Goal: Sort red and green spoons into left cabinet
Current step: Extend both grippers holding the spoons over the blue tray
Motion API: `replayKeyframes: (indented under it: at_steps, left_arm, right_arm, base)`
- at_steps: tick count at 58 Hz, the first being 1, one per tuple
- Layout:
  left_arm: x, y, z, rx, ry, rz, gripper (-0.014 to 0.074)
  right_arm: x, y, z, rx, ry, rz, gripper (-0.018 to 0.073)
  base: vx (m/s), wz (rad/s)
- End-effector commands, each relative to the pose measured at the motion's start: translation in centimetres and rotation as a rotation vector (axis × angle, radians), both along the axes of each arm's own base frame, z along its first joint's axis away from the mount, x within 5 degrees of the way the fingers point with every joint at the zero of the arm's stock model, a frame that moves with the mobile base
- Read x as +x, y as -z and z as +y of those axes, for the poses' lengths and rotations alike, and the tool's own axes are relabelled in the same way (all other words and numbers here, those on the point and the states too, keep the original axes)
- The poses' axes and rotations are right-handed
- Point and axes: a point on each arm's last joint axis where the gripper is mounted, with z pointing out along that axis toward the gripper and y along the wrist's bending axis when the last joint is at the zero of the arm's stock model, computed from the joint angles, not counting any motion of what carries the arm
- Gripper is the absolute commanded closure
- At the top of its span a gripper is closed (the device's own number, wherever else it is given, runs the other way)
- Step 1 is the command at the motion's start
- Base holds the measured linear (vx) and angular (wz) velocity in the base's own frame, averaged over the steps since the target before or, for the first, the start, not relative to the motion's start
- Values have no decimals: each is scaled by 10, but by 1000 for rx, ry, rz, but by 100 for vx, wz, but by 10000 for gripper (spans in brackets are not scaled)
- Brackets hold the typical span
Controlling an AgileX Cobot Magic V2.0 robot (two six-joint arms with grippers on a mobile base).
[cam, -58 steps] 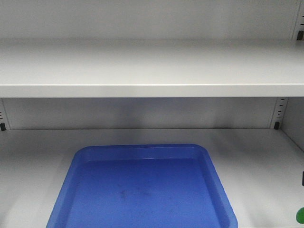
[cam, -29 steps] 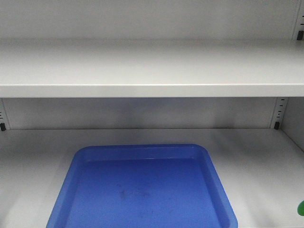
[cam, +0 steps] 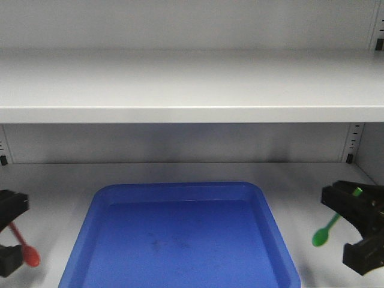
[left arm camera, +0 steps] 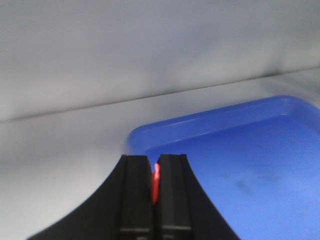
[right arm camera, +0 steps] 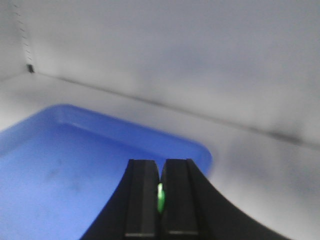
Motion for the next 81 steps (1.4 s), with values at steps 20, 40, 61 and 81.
replayKeyframes:
  at_steps: [20,40,61,81]
  left_arm:
    - [24,-19,-59,-52,154,-130,600]
    - [29,-17,-84,-84,194,-179,600]
    - [53,-20,-103,-73,203,-149,600]
    - [68,-4,-116,-25,218,-85,456]
  right_arm:
    - [33,10,18,57,-227,-57,562]
    - [53,1,54,42,-418,-93,562]
    - [94,6,103,11,-465,-49,560]
    - [101,13,106,1,-447,-24,349]
  base:
    - [0,0]
    - [0,0]
    - [0,0]
    - [0,0]
